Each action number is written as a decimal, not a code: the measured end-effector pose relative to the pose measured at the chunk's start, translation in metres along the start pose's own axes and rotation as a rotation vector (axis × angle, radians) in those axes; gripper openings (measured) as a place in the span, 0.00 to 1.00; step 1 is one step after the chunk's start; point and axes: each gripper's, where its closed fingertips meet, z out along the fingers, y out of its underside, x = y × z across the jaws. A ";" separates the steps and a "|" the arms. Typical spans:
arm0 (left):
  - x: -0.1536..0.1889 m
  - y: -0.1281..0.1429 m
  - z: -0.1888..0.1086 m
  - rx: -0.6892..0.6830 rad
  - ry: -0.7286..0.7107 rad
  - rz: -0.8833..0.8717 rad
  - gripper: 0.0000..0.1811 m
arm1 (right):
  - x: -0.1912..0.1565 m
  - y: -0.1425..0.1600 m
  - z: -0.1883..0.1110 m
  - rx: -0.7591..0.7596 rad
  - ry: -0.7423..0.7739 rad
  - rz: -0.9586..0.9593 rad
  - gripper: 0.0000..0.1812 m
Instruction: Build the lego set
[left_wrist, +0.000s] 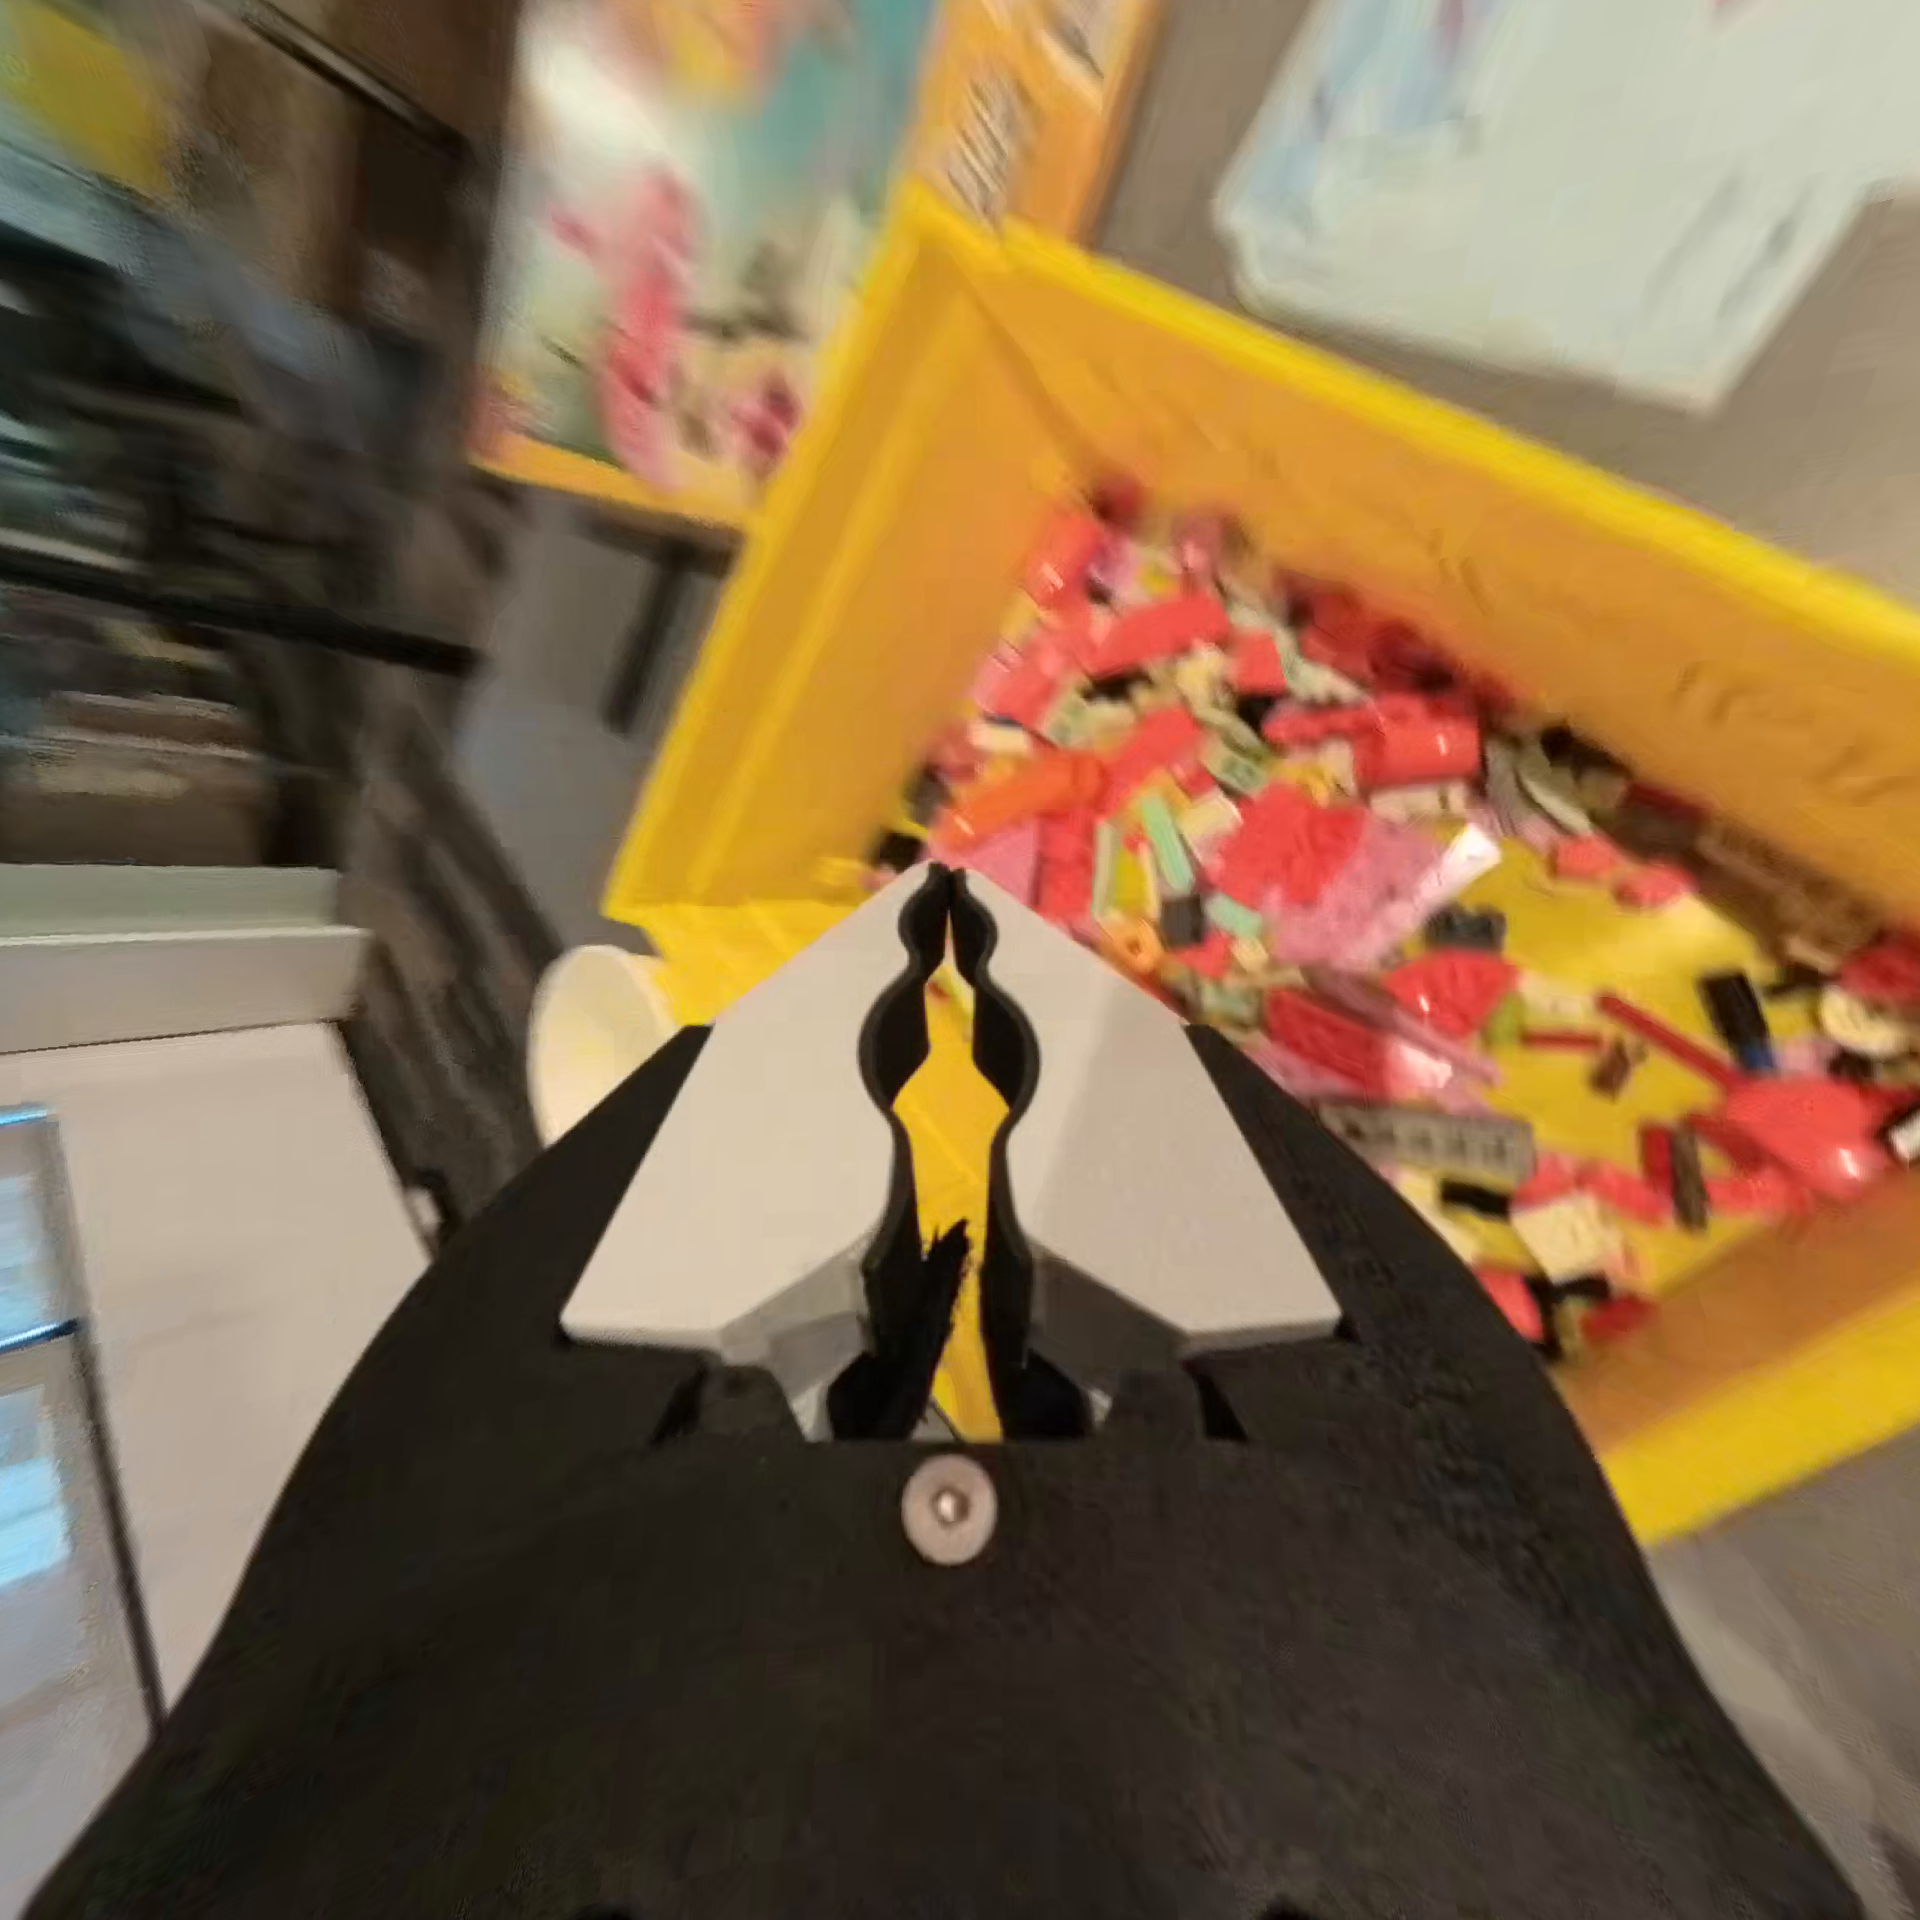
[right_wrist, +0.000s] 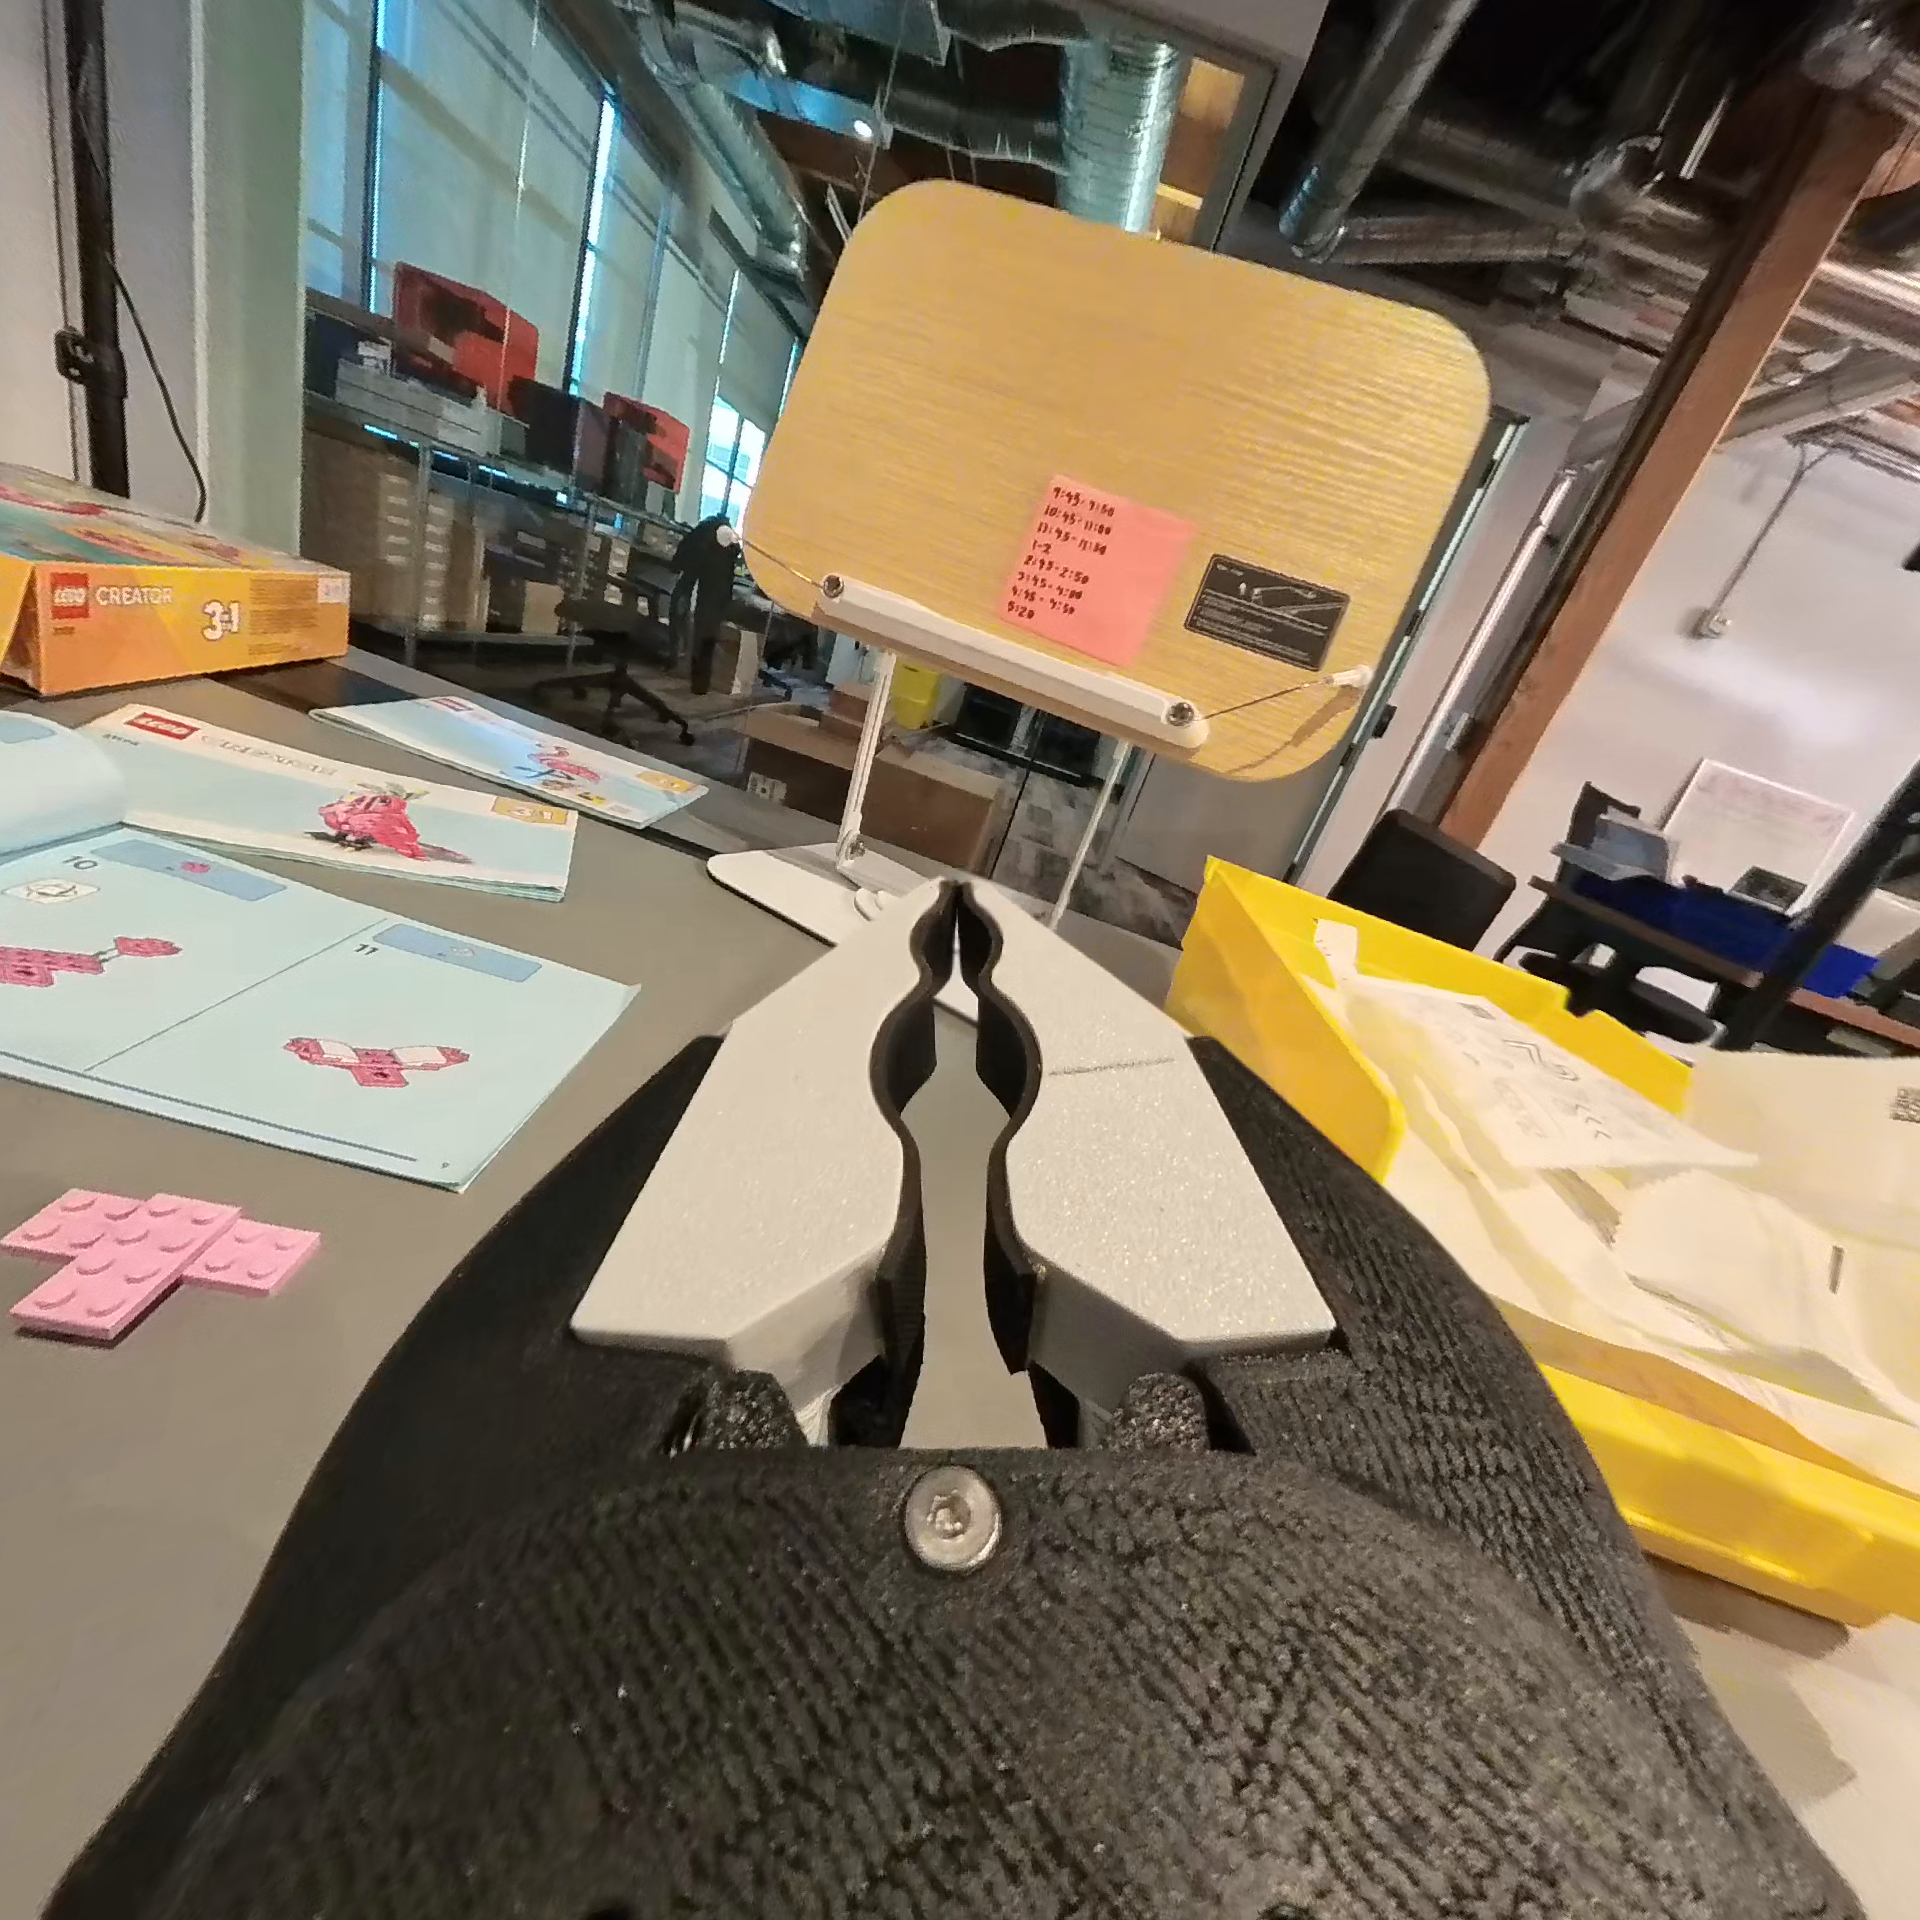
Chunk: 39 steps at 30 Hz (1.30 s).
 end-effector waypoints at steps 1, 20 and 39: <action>0.008 0.009 0.013 -0.081 0.117 0.033 0.00 | -0.001 0.000 0.001 -0.002 -0.004 -0.003 0.00; 0.028 0.097 0.086 -0.725 0.565 0.059 0.10 | -0.017 -0.003 0.004 0.004 -0.078 0.007 0.00; 0.024 0.095 0.089 -0.611 0.573 0.036 0.07 | -0.023 -0.008 0.003 0.026 -0.111 0.027 0.00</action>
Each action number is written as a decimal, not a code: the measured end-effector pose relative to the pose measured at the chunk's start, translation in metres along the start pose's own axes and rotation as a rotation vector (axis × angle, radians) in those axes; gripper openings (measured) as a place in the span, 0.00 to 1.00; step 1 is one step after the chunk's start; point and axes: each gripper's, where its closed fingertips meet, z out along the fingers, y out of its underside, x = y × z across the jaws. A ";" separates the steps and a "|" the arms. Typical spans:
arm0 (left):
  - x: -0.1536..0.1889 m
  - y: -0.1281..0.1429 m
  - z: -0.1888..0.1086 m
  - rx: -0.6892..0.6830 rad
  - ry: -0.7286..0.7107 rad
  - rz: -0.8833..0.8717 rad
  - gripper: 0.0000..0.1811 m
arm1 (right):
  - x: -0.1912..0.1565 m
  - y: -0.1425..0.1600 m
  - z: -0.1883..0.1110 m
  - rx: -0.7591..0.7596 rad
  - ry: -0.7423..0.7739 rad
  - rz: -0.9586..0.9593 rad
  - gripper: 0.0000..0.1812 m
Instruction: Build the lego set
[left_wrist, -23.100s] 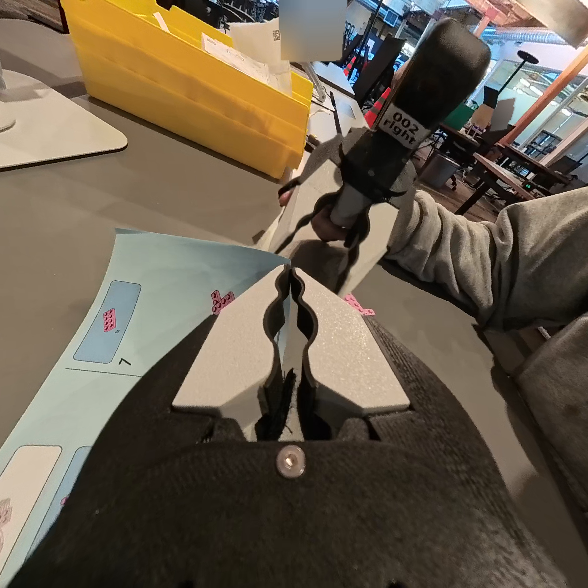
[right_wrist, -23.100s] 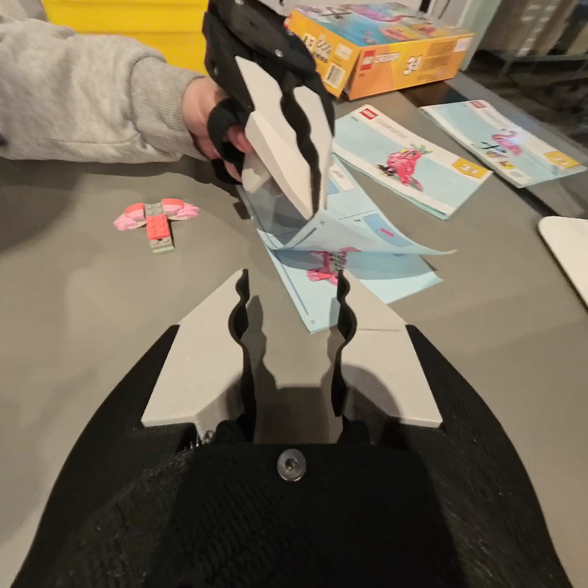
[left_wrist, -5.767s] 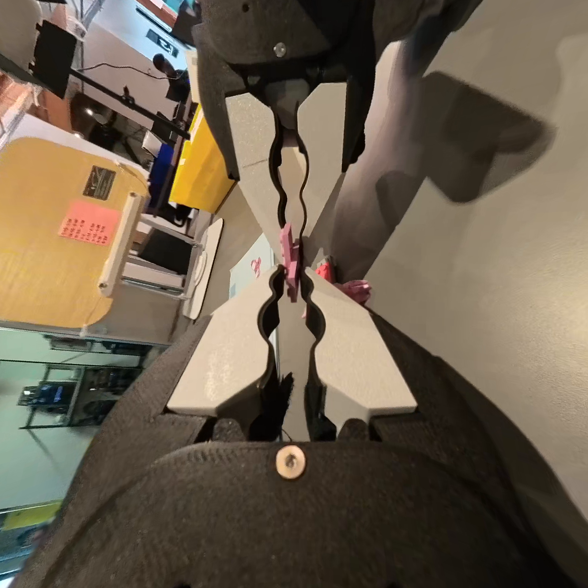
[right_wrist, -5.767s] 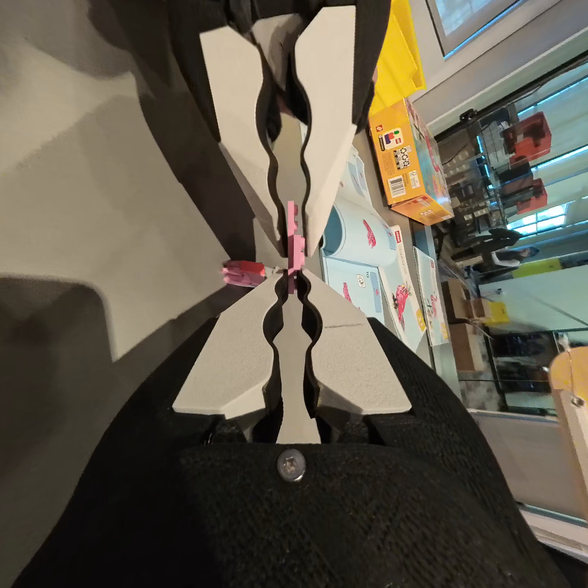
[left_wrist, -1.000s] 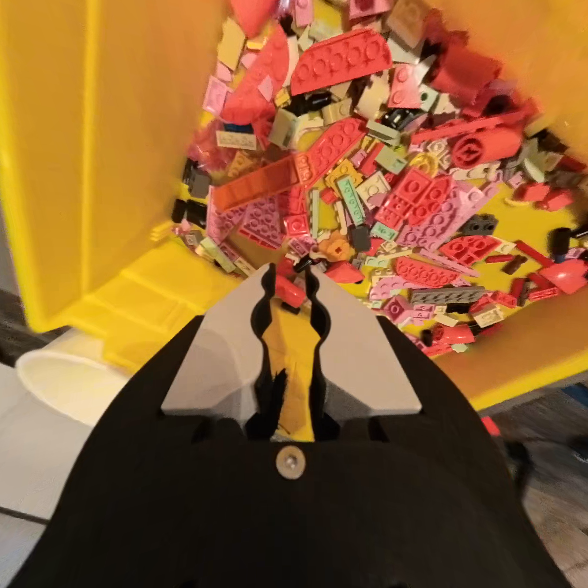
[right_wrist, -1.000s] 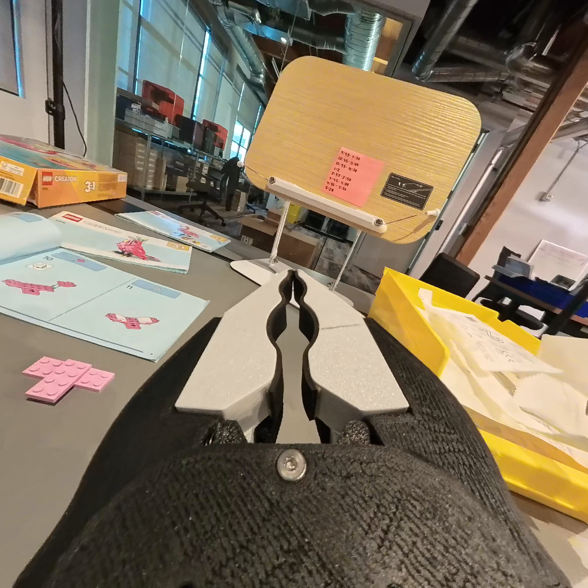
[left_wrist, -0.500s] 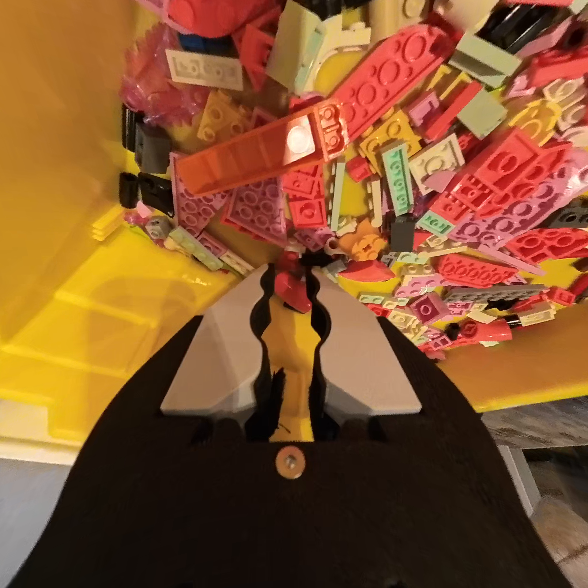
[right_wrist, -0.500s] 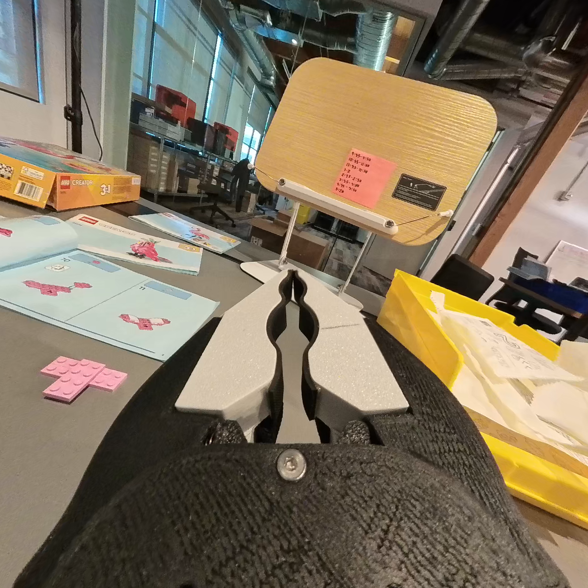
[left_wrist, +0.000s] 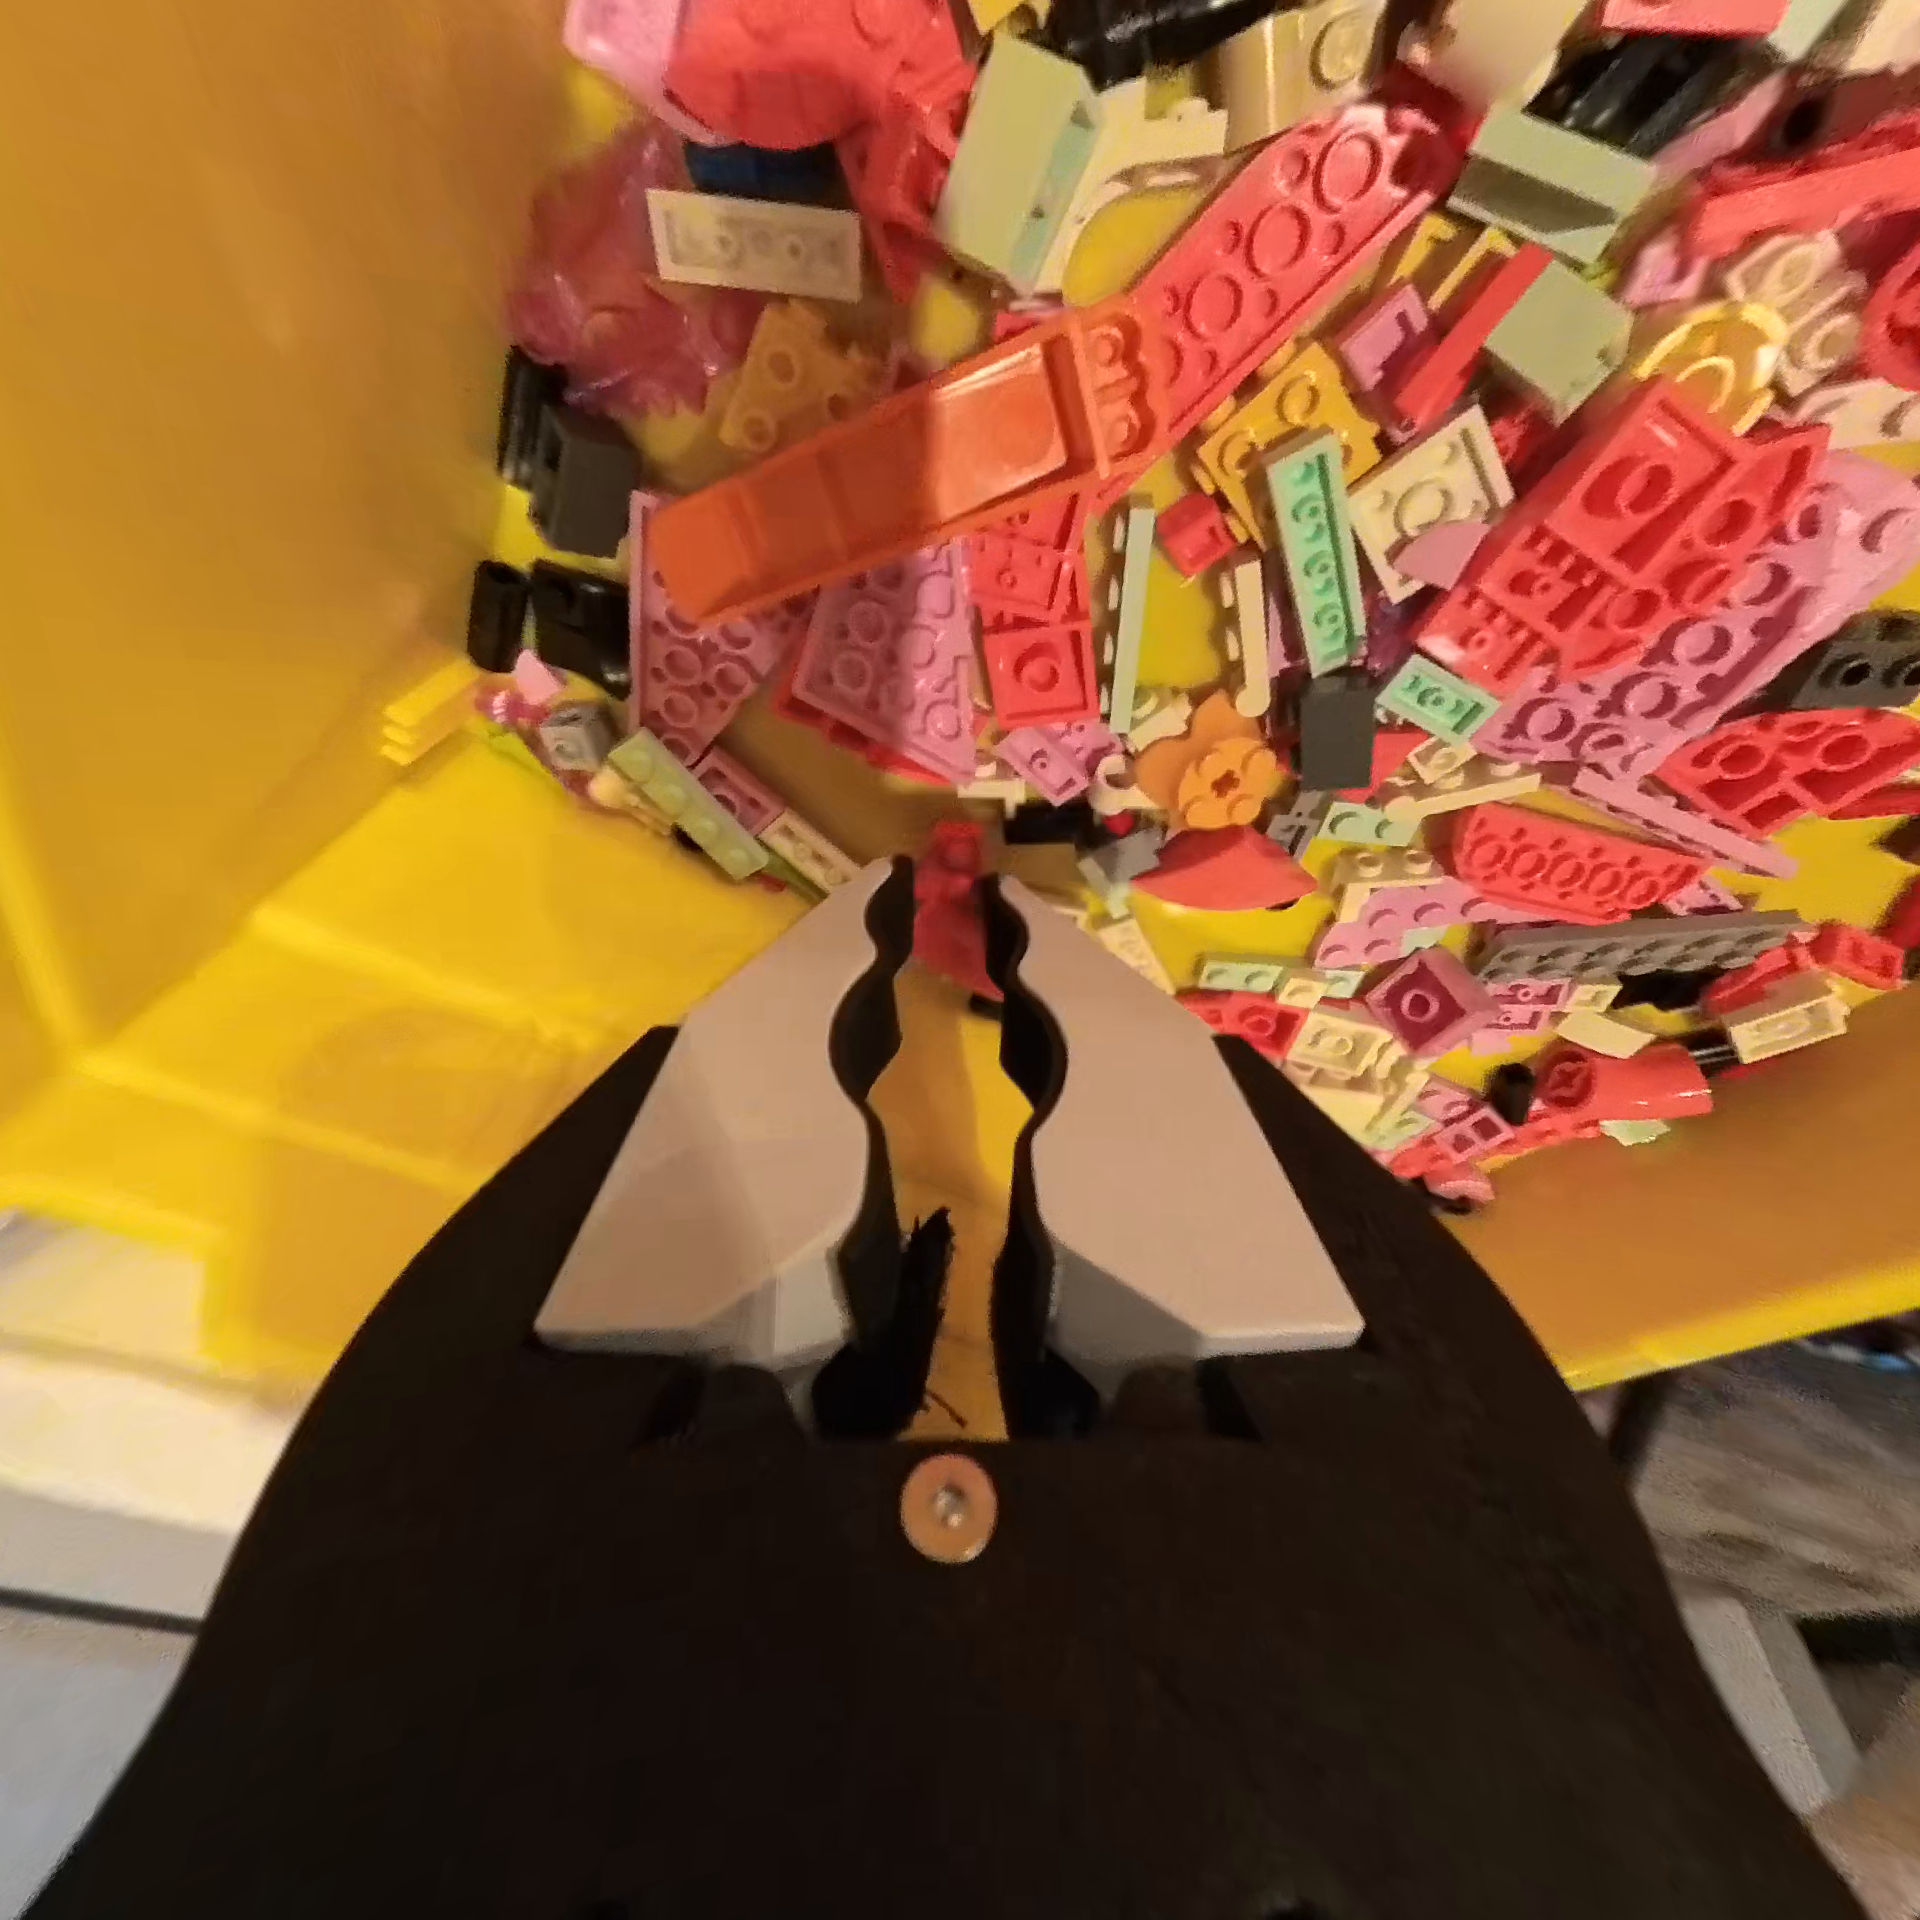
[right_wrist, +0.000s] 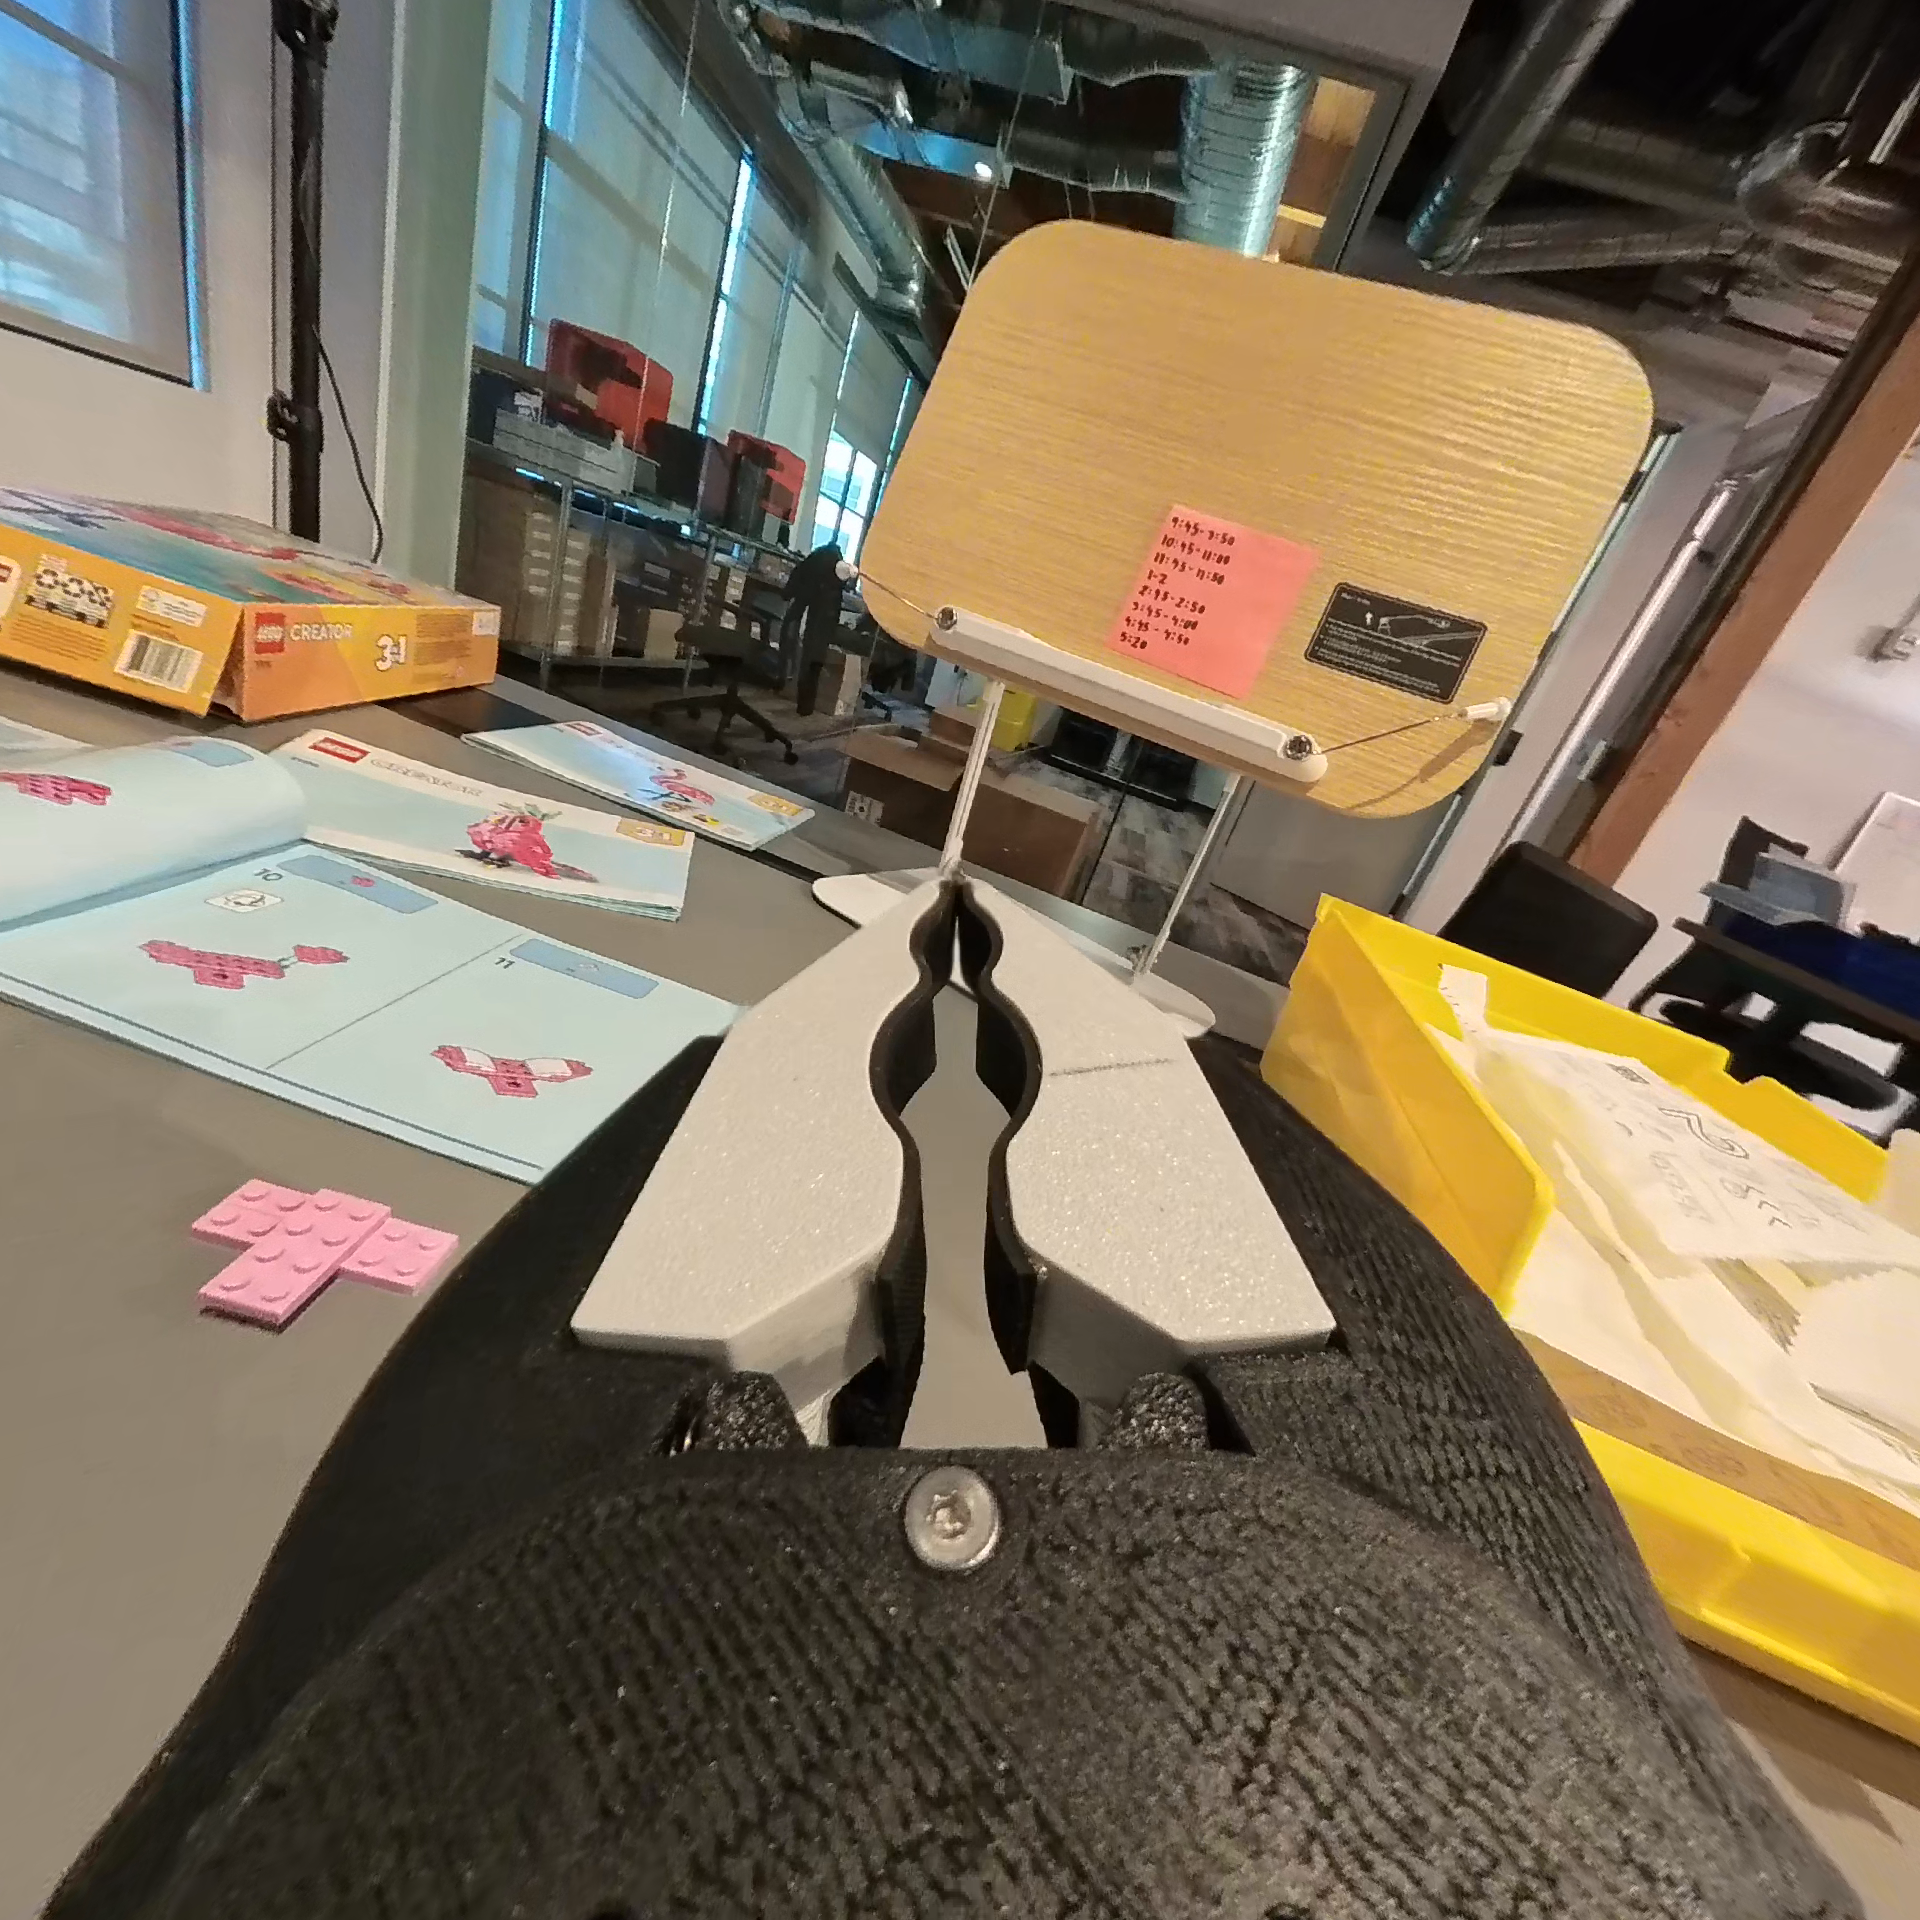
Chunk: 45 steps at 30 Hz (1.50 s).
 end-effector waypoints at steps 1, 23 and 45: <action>-0.002 0.000 -0.006 0.019 -0.039 0.009 0.06 | 0.000 -0.002 -0.001 0.009 0.000 0.002 0.00; 0.275 -0.237 -0.152 0.835 -0.182 0.588 0.07 | -0.057 -0.021 0.021 0.169 -0.260 0.079 0.00; 0.286 -0.228 -0.081 0.475 -0.030 0.725 0.07 | -0.147 0.073 -0.024 -0.434 -1.221 -0.173 0.28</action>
